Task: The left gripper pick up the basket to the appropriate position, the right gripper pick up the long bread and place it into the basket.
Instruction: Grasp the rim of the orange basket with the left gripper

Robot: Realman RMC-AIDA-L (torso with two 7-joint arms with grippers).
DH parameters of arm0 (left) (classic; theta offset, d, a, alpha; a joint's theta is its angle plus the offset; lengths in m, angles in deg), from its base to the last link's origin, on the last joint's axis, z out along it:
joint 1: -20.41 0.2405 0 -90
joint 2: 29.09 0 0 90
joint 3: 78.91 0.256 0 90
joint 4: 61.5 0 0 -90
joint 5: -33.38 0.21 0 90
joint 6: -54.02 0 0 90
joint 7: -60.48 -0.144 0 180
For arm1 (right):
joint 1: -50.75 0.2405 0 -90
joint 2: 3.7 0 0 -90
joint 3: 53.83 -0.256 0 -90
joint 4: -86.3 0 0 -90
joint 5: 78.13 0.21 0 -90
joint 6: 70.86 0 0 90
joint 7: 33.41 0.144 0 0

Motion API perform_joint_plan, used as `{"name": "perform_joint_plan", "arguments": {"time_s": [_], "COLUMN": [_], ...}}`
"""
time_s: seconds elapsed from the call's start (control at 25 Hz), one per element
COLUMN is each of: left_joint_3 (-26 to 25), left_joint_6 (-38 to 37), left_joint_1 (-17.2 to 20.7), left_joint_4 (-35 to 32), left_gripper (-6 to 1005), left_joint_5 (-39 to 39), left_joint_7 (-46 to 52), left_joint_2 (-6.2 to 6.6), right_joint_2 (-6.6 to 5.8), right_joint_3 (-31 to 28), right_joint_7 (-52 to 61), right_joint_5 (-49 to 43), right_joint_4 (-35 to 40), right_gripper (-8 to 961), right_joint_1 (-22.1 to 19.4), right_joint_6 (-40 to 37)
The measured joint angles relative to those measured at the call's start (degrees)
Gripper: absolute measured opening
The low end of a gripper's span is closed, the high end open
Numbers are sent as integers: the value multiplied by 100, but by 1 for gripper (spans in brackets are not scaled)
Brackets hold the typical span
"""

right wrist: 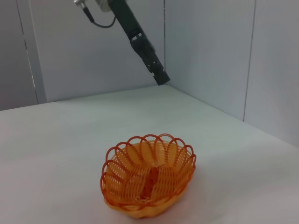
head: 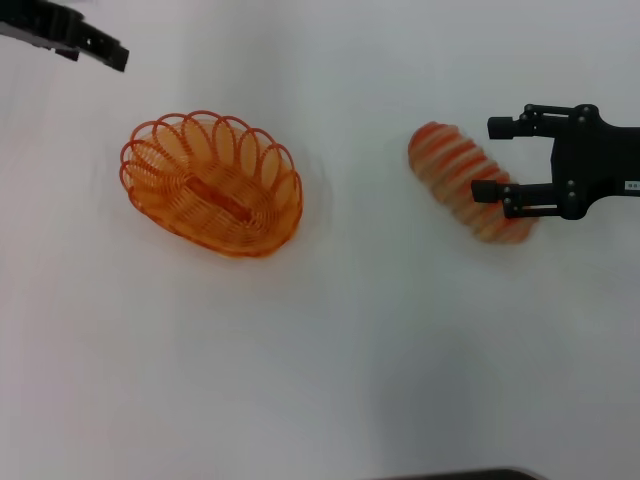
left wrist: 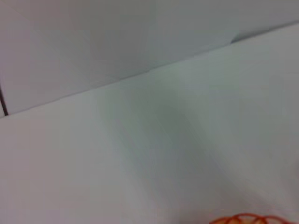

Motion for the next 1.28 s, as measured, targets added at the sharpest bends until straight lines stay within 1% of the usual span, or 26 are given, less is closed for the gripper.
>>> {"name": "perform_joint_plan", "arguments": {"time_s": [0.08,0.16,0.28,0.44,0.52,0.64,0.96,1.04,1.2,1.28], "left_joint_3": [222,470,755,938,1021,1119,1135,1136,1136,1135], "left_joint_6": [-34,-55,-27,41,119,303,931,973,954,981], "left_joint_1": [-146,-300,-494,-701,-719,-724,-678,-676,-700,-698], "left_joint_4": [64,153,281,467,509,624,1224,1284,1272,1290], "left_gripper": [660,660,660,660,661,661,661,661,661,661], "left_joint_5": [198,416,757,1103,1110,1117,1126,1127,1129,1130], "left_joint_7": [10,56,173,257,324,413,482,483,485,486], "left_joint_2": [-18,-70,-189,-370,-402,-414,-398,-400,-393,-392], "right_joint_2": [0,4,10,21,33,48,58,59,10,13], "right_joint_3": [-1,5,8,10,10,10,10,3,-40,-41], "right_joint_7": [-19,-30,-49,-123,-154,-183,-238,-239,-236,-270], "right_joint_5": [0,0,-1,-7,-23,-34,-36,-37,15,42], "right_joint_4": [-12,-23,-29,-37,-43,-52,-55,-46,-36,-45], "right_gripper": [820,820,821,821,821,821,821,821,821,821], "right_joint_1": [-1,-2,-3,-4,-4,-7,-68,-79,-122,-132], "right_joint_6": [0,-10,-30,-35,-35,-35,-35,-35,-69,-67]}}
